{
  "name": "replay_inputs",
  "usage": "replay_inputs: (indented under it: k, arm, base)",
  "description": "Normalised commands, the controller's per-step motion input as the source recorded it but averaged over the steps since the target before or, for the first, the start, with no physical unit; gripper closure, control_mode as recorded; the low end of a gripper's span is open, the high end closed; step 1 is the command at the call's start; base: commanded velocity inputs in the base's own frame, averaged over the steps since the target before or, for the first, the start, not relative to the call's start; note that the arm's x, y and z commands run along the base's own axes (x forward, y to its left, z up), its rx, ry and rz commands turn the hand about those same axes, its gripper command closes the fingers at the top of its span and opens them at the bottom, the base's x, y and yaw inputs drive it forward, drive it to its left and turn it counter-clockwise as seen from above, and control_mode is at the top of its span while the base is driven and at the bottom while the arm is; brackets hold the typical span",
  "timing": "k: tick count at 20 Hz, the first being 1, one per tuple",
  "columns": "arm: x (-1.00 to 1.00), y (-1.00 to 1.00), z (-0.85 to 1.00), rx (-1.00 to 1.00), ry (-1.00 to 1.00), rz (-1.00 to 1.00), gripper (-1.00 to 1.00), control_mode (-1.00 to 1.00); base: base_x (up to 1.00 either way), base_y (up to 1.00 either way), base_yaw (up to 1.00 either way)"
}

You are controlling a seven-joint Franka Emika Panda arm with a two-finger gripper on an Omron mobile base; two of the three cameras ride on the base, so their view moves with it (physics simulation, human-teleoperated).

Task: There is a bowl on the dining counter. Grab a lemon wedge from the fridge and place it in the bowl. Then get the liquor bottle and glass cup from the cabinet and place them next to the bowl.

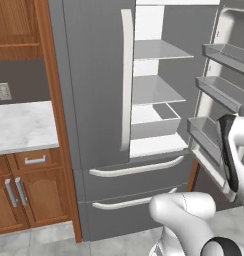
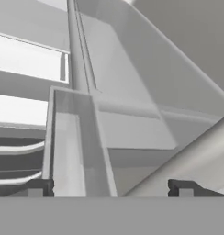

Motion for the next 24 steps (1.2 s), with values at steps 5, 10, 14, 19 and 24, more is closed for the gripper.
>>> replay_inputs:
  k: [5,10,14,19,24]
  arm:
    - [0.08,-0.52,0.0,0.04,0.0,0.0,-1.0,-1.0]
    - [0.34,-0.49,0.0,0.08,0.0,0.0,-1.0,-1.0]
    - [-0.1,-0.08,0.0,0.05,-0.07,0.05,-1.0,-1.0]
    - [-0.44,0.6,0.0,0.02,-0.1,0.12,-1.0,-1.0]
    - [-0.29,0.82,0.0,0.02,-0.03,0.2,-1.0,-1.0]
  base:
    - [0.0,0.0,0.0]
    - [0.0,0.0,0.0]
    - [0.0,0.0,0.0]
    - [0.0,0.0,0.0]
    - [0.0,0.0,0.0]
